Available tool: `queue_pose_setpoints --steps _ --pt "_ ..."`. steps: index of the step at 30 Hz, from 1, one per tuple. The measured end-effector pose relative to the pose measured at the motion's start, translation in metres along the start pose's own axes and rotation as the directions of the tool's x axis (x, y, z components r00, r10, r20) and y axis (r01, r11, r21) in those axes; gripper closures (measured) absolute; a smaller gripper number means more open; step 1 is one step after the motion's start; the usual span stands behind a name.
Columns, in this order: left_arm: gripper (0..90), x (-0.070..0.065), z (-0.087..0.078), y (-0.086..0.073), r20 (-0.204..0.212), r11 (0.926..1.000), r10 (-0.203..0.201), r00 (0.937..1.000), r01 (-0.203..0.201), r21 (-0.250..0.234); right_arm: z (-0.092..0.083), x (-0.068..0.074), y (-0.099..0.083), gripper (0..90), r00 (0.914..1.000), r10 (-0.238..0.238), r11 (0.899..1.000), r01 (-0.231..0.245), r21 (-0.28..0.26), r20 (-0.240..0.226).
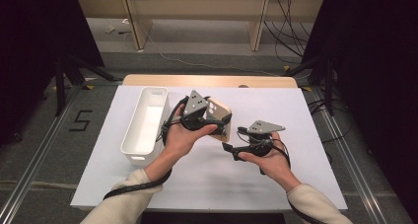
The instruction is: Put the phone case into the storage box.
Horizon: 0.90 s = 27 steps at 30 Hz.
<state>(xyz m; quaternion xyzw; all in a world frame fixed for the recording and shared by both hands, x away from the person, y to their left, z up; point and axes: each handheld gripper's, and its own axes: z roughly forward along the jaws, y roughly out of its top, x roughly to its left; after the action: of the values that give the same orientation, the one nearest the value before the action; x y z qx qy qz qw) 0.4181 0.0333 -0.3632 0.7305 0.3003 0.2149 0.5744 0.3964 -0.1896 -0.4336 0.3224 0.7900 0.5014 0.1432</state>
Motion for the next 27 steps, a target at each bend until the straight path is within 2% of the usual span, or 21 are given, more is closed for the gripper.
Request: queue_pose_setpoints --steps 6,27 --pt "11.1 0.002 -0.002 0.002 -0.01 1.0 0.0 1.0 0.0 -0.007 -0.002 -0.001 -0.002 9.9 0.9999 -0.004 1.0 0.004 -0.004 -0.014" --pt "11.2 0.013 -0.014 0.01 -0.042 0.9995 -0.007 0.9991 0.005 -0.033 -0.021 -0.009 -0.006 5.8 1.0 -0.008 1.0 0.008 -0.03 -0.002"
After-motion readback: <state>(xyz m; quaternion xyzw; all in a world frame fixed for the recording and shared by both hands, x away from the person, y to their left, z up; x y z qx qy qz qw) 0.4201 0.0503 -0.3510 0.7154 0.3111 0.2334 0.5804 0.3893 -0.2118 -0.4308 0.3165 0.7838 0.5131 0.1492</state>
